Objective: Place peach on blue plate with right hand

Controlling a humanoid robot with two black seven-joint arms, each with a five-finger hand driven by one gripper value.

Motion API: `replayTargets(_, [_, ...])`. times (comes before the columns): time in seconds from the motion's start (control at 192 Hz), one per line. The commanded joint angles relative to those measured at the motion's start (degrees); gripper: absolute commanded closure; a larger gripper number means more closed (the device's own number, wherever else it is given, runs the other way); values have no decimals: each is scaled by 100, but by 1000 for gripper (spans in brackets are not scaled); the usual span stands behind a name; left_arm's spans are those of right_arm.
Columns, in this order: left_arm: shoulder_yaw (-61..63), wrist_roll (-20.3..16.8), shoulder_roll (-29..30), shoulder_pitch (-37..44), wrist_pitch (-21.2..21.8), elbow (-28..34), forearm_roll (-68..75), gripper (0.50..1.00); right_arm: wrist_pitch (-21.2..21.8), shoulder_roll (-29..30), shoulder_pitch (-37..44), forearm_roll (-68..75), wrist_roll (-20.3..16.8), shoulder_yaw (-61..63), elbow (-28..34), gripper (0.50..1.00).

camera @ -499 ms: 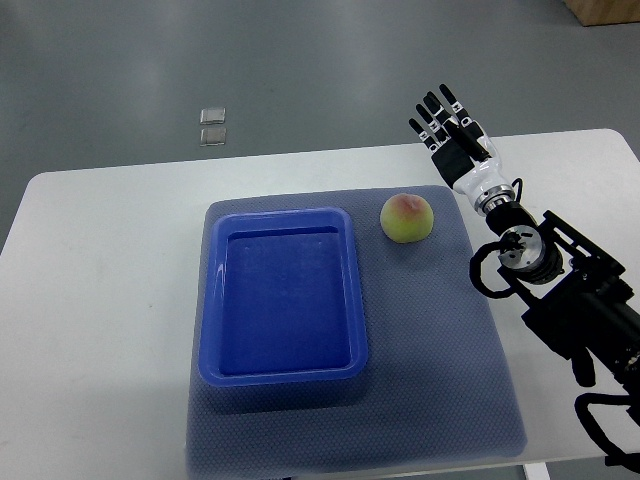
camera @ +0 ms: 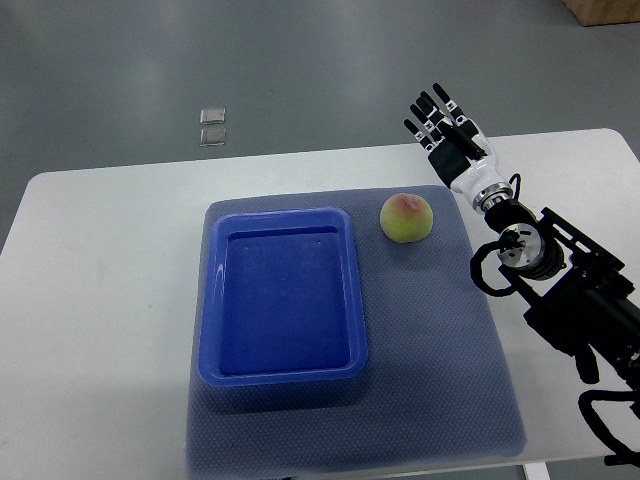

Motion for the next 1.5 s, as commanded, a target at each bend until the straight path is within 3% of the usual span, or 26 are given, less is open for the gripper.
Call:
replayTargets(0.0, [9,-1,0,-16,-9,-9,11,500,-40,-238,483,-600,-126,-724,0,568])
replayTargets(0.182, [18,-1,0,-25,-9,-53,11,500,31,-668,1335,-1874,-346,-2042,0,568])
replayTargets(0.187, [18,-1,0,-33,-9,-53,20,500,83,-816,1753,-2466,-485,-2625,8,568])
replayTargets(0.229, [18,-1,0,-33,-9,-62,20,500,145,-940,2152,-3076,-644,-3236,35,568])
replayTargets(0.281, [18,-1,0,-33,-9,-62,20,500,145,-941,2153,-3078,-645,-3238,35,568])
replayTargets(0.286, [18,-1,0,-33,-9,-70,20,500,423,-1132,2736,-3826,-801,-4108,165,568])
replayTargets(0.348, [18,-1,0,-33,-9,-114,20,500,839,-1257,3487,-4396,-864,-5258,272,568])
replayTargets(0.421, [18,-1,0,-33,-9,-114,20,500,971,-1257,3735,-4432,-882,-5584,281,568])
replayTargets(0.426, [18,-1,0,-33,-9,-123,20,500,1267,-1231,4239,-4432,-986,-6246,281,568])
replayTargets(0.488, [18,8,0,-33,-9,-123,20,500,1594,-1204,4569,-4388,-1251,-6577,316,568])
replayTargets(0.561, [18,8,0,-33,-9,-132,20,500,1692,-1187,4605,-4379,-1357,-6604,325,568])
replayTargets(0.566, [18,8,0,-33,-9,-132,20,500,1805,-1126,4631,-4370,-1609,-6613,360,568])
replayTargets(0.577, [18,8,0,-33,-9,-132,20,500,1815,-1117,4631,-4370,-1664,-6621,360,568])
replayTargets(0.66, [18,-1,0,-33,-9,-132,20,500,1771,-1003,4587,-4405,-1866,-6657,360,568])
replayTargets(1.086, [27,8,0,-33,-18,-211,20,500,1437,-818,4042,-4607,-1866,-6841,263,570])
replayTargets(1.496, [27,8,0,-33,-18,-229,28,500,804,-739,3726,-5108,-1787,-7210,8,579])
